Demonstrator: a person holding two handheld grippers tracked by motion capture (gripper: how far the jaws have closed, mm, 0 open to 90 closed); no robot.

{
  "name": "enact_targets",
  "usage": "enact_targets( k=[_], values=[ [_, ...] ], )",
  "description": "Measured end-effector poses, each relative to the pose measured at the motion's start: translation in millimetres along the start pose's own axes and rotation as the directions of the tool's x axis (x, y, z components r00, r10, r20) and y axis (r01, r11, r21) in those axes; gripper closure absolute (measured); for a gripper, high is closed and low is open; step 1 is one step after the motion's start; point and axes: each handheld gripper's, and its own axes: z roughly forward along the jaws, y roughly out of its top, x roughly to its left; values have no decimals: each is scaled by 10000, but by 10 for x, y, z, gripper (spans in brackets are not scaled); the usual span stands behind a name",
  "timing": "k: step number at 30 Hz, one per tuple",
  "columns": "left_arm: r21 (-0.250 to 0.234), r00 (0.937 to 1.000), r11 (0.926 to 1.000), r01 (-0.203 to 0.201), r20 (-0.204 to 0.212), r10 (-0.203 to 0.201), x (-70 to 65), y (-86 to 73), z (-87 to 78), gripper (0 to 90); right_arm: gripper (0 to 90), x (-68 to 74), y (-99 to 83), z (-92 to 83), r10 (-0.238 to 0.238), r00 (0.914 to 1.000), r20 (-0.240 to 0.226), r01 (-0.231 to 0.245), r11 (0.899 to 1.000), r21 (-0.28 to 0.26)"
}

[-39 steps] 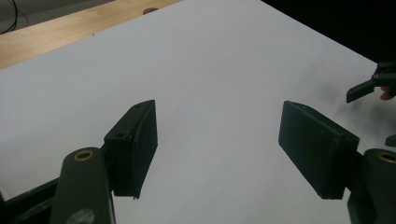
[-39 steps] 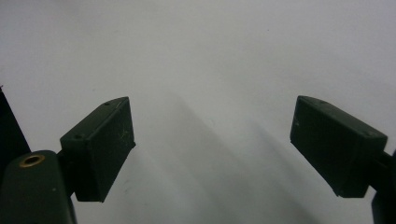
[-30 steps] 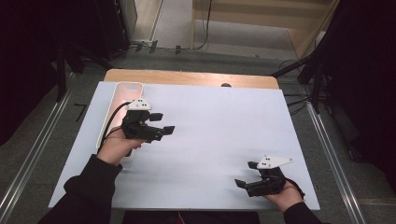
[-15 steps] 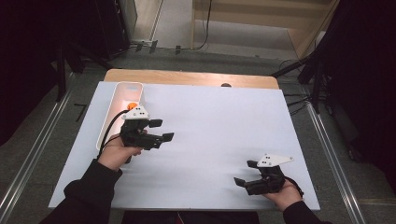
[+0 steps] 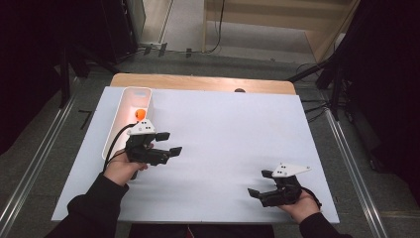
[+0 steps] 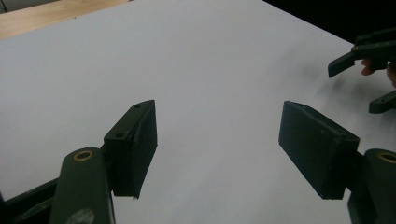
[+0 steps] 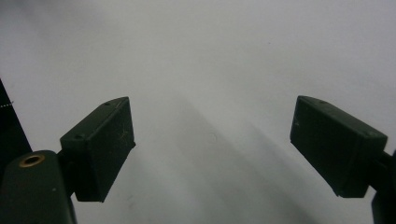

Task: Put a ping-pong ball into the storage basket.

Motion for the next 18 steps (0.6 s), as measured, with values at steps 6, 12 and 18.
enact_targets(
  k=[6, 12, 18],
  values=[
    [68, 9998, 9998, -208, 71, 207, -17, -57, 8, 283, 122, 0, -2, 0, -28, 10000, 0, 28, 10000, 31],
    [171, 9993, 9992, -355, 156, 352, -24, -136, 9, 283, 122, 6, -5, 4, -73, 10000, 61, 73, 9999, 72],
    [518, 9961, 9949, -867, 185, 859, -76, -227, 22, 283, 122, 5, -6, 6, -97, 9999, 76, 96, 9999, 94]
  ],
)
